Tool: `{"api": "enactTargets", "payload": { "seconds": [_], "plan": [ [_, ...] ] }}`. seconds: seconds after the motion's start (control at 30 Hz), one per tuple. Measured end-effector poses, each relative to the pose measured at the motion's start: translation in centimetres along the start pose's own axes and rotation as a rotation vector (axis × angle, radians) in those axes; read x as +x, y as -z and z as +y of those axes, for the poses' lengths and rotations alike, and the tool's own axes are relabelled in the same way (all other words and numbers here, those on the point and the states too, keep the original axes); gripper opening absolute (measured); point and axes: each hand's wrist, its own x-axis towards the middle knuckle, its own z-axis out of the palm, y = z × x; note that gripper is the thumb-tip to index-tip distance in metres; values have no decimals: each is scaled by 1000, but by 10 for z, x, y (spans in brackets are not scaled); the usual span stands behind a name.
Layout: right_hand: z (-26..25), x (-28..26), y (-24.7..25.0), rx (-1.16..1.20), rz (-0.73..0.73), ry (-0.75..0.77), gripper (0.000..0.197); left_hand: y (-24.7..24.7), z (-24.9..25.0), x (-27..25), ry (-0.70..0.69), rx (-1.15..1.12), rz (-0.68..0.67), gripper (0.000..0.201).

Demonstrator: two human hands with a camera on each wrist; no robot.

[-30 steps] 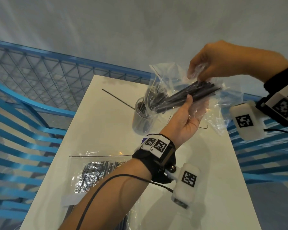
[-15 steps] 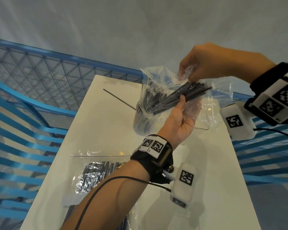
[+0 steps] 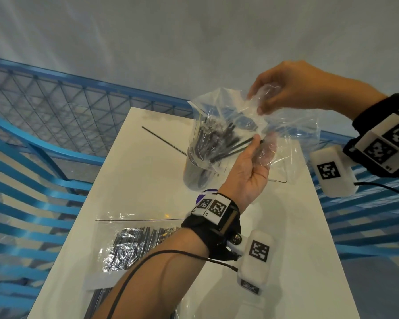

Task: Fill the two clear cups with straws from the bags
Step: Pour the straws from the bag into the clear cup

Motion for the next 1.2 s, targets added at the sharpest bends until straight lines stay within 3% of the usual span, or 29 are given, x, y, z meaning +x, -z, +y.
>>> {"api": "enactTargets", "payload": {
  "seconds": [0.07,0.23,0.4,0.5,0.57,0.7,0.8,0.87,1.13,1.2],
  "plan": [
    [2,-1,1,35,16,-8,34,1,-1,1,5,-6,-18,27],
    [9,-8,10,134,3,-8,34,5,-2,-4,50,105,-45,29],
    [18,-22,20,256,-27,-25,33,13,-3,-10,104,132,-25,42],
    [25,-32,20,311,-33,-34,30,19,-6,-15,144,120,-38,33],
    [29,-40,20,341,-37,-41,29,23,-9,-17,157,123,-28,37],
    [41,-61,21,387,-33,-45,29,31,-18,-20,136,85,17,68],
    [53,-81,22,397,-2,-26,30,34,-27,-26,97,78,59,73],
    [64,-96,24,411,27,-24,31,34,-34,-32,77,120,63,71],
    [119,-177,17,438,42,-60,21,32,-65,-57,-2,365,57,29],
    [131,-202,8,450,3,-55,37,35,-73,-66,-11,488,39,20]
  ]
}}
